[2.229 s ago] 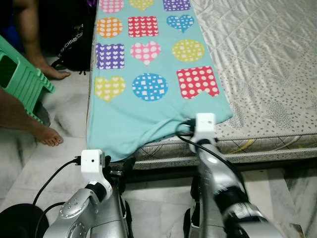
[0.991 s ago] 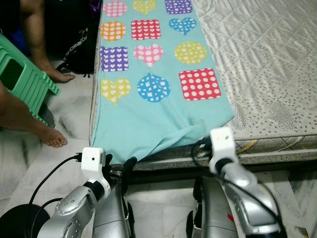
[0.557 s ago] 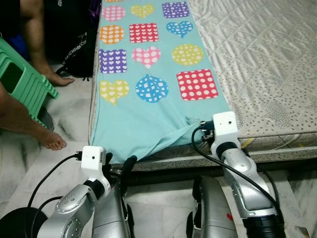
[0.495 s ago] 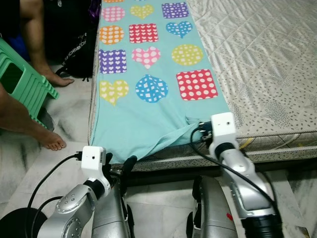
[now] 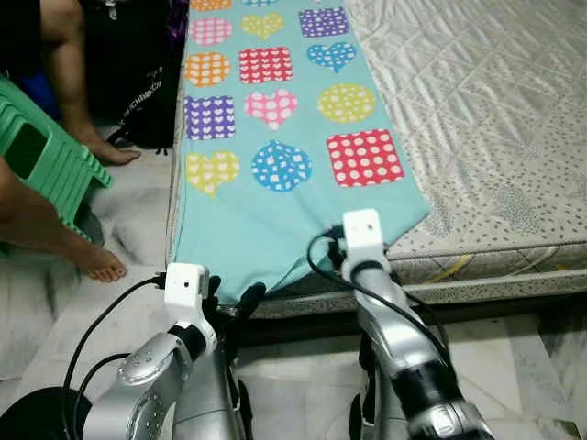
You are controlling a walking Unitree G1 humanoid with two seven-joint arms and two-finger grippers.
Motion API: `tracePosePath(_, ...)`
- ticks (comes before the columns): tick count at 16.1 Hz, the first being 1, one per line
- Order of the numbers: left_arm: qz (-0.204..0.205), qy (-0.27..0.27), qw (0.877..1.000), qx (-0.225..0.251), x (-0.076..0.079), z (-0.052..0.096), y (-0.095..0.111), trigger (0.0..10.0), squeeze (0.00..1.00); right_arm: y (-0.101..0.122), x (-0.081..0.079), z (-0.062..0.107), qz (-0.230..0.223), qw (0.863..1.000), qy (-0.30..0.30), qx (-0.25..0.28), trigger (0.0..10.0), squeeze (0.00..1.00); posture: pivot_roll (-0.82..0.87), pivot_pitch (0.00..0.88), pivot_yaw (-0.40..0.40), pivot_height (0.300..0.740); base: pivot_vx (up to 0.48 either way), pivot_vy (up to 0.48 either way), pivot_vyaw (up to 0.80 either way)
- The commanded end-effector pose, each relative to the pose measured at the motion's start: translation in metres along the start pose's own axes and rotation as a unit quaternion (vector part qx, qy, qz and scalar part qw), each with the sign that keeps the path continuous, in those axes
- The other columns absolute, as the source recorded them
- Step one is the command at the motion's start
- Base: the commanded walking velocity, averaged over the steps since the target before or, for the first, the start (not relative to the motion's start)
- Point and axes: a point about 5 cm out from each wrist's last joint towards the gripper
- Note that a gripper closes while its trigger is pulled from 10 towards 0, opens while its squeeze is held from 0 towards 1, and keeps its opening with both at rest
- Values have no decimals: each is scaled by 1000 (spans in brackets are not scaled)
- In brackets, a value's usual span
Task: Clean up the room
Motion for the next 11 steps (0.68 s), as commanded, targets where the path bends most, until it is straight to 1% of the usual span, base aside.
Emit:
tracePosePath(1, -3, 10, 1000, -9, -3, 3, -5, 10000, 0, -1, -9, -3, 12, 1000, -1, -2, 10000, 0, -12, 214, 69, 551, 0, 0, 0)
tracePosePath(6, -3, 12, 1000, -10, -1, 3, -7, 10000, 0, 11, -6, -14, 54, 997, -54, 21, 10000, 0, -7, 212, 71, 551, 0, 0, 0)
tracePosePath(7, -4, 12, 1000, -11, -1, 3, -7, 10000, 0, 12, -5, -16, 71, 995, -61, 26, 10000, 0, -7, 210, 71, 551, 0, 0, 0)
tracePosePath(9, -5, 13, 1000, -10, -2, 3, -7, 10000, 0, 11, -4, -17, 79, 994, -64, 26, 10000, 0, -7, 210, 70, 551, 0, 0, 0)
tracePosePath(11, -6, 14, 1000, -10, -3, 2, -6, 10000, 0, 2, 0, -17, 93, 993, -64, 17, 10000, 0, -7, 208, 65, 551, 0, 0, 0)
Point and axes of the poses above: a point about 5 cm out from each wrist's last joint towards the gripper, its own z axis pointing back from the gripper into the wrist, its own y axis along the axis of the wrist's last joint, x = y × z, and after that the axes turned 10 degrees about z, right-handed
